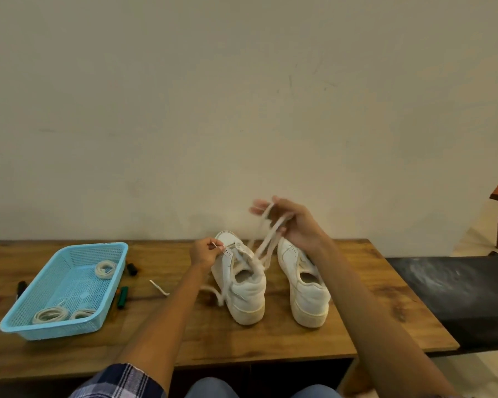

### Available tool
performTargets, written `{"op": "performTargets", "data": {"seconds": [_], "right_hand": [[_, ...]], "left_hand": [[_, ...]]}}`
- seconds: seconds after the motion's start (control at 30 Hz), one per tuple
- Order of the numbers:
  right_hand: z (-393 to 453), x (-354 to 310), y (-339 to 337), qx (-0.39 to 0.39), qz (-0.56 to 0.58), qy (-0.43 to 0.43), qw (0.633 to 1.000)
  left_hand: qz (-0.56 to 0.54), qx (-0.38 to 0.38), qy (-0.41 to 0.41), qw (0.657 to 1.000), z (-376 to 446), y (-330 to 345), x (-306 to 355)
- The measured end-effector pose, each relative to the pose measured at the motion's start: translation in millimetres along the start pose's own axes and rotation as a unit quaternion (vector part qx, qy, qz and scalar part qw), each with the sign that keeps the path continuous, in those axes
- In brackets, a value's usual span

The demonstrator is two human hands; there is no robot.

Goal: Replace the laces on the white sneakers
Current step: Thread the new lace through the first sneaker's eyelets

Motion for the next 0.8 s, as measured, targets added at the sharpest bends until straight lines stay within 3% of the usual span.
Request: {"op": "performTargets", "data": {"seconds": [0.07, 0.13, 0.2, 0.23, 0.27, 0.3, 0.33, 0.37, 0.43, 0.47, 0.53, 0.57, 0.7, 0.8], "right_hand": [[-2.9, -13.3, -15.8, 0.018, 0.131, -0.053, 0.990], [-1.8, -20.4, -23.7, 0.026, 0.135, -0.066, 0.988], [0.0, -24.2, -30.0, 0.074, 0.021, -0.047, 0.996], [1.8, -25.4, -34.2, 0.132, -0.114, -0.037, 0.984], [4.5, -27.5, -38.1, 0.196, -0.296, -0.029, 0.934], [7.8, -28.4, -38.9, 0.248, -0.474, -0.024, 0.845], [11.7, -25.6, -33.0, 0.251, -0.589, 0.002, 0.768], [16.5, -16.6, -25.7, 0.196, -0.645, 0.054, 0.736], [20.6, 16.4, -7.7, 0.014, -0.663, 0.221, 0.715], [14.9, 33.1, 2.1, -0.055, -0.664, 0.316, 0.676], [6.0, 59.9, 6.2, -0.100, -0.684, 0.429, 0.581], [3.1, 69.3, 5.9, -0.099, -0.694, 0.450, 0.553], [-4.1, 89.8, -1.0, -0.081, -0.686, 0.473, 0.547], [2.1, 75.1, -8.3, 0.018, -0.775, 0.368, 0.513]], "left_hand": [[0.002, 0.002, -0.018, 1.000, -0.1, 0.1, 0.8], [-0.007, -0.001, -0.032, 0.999, 0.1, -0.2, 1.1], [0.007, 0.001, -0.037, 0.999, 0.2, -0.2, 2.1], [0.016, 0.002, -0.039, 0.999, 0.4, -0.1, 1.7], [0.023, 0.004, -0.041, 0.999, 0.2, -0.1, 2.3], [0.026, 0.007, -0.041, 0.999, -0.3, -0.3, 3.0], [0.026, 0.009, -0.039, 0.999, -0.9, -0.4, 3.3], [0.023, 0.008, -0.039, 0.999, -0.8, 0.0, 3.3], [0.020, 0.005, -0.045, 0.999, -0.7, 0.0, 2.4], [0.018, 0.003, -0.048, 0.999, -0.8, 0.1, 2.5], [0.009, 0.000, -0.051, 0.999, -0.2, 0.1, 2.8], [0.005, -0.003, -0.052, 0.999, -0.4, 0.0, 3.3], [0.004, -0.008, -0.058, 0.998, -4.0, -1.5, 5.5], [0.003, 0.002, -0.062, 0.998, -2.8, -0.2, 3.5]]}}
Point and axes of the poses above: each hand's wrist, its own z-axis towards the middle knuckle, its own y-axis out of the palm, x = y × z, the point moved 4 cm from there along z, towards the middle knuckle, and after that the axes turned 7 degrees about -x, right-handed, at the moved point
